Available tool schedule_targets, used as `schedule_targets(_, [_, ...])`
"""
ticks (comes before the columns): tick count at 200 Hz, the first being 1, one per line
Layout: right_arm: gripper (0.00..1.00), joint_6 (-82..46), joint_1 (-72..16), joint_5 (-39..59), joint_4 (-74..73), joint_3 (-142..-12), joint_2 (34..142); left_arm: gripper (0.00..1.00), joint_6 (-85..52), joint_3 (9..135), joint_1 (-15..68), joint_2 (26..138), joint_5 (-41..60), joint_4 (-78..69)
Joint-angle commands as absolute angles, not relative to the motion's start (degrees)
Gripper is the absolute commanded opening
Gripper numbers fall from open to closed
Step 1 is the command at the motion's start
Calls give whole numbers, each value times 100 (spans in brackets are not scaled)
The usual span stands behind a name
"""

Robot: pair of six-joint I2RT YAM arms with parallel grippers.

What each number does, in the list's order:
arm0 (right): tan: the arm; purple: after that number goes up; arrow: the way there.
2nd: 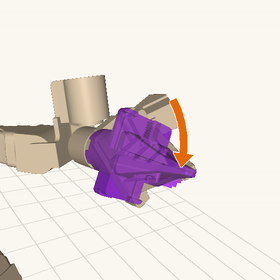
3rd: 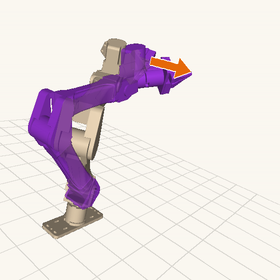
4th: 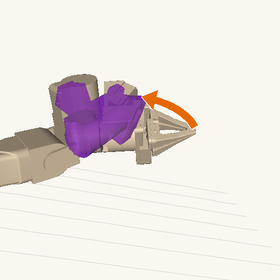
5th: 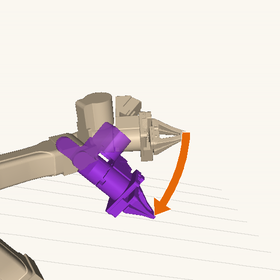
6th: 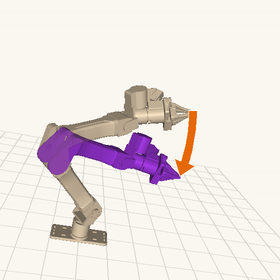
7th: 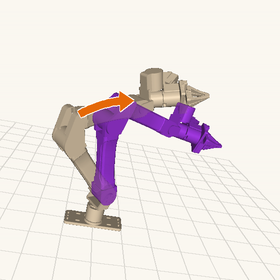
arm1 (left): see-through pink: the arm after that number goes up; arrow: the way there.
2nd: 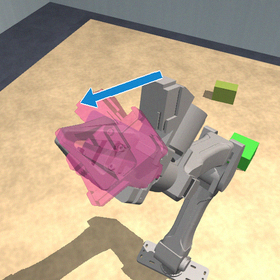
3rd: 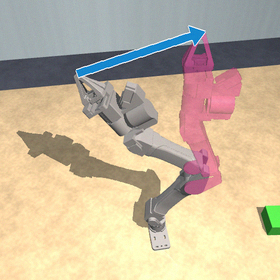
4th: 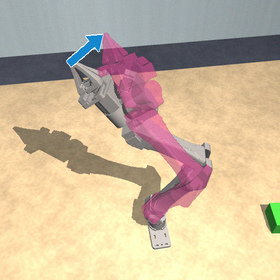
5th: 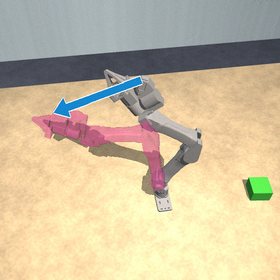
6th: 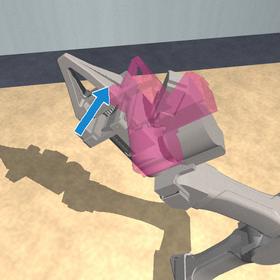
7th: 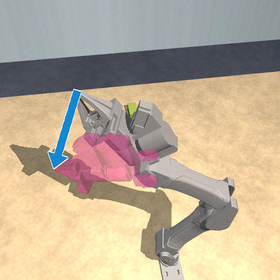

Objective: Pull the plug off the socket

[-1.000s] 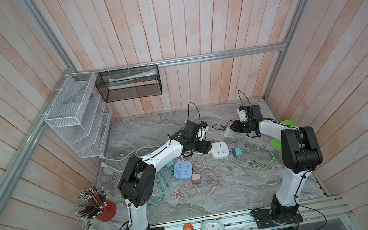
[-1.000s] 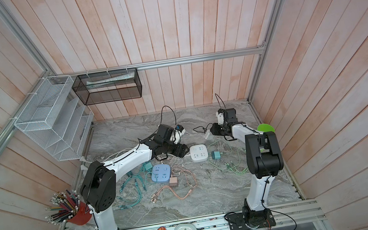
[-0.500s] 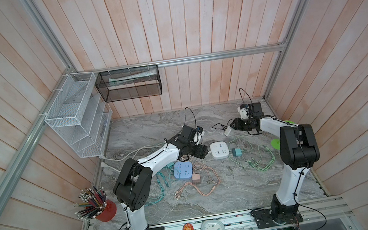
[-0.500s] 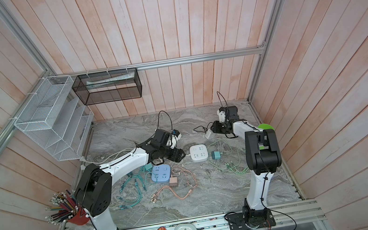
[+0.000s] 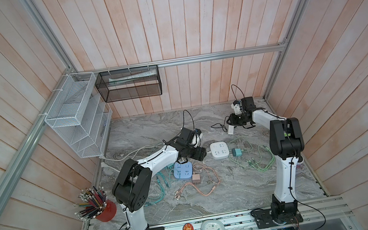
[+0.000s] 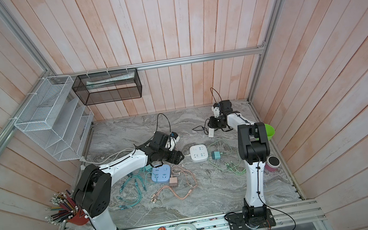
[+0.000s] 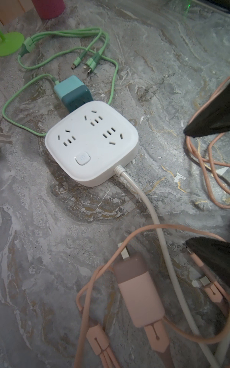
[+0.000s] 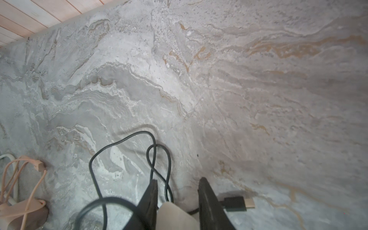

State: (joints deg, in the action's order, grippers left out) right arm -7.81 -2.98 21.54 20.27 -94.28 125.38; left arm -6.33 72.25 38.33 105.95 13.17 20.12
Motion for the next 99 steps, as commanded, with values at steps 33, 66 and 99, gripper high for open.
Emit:
schedule_targets(33, [27,-592,-599,1907,2884,-9904,13041,81,-686,7139,3772,10424,1433,1876])
schedule_targets(66, [18,-898,-431,2515,2358,-9165,12794,81,-673,7022,3727,10386,1462,1846])
schedule_targets(99, [34,-1033,-283,2716,1969,-8476,12534,81,-677,6995,3709,10389,1535,1821])
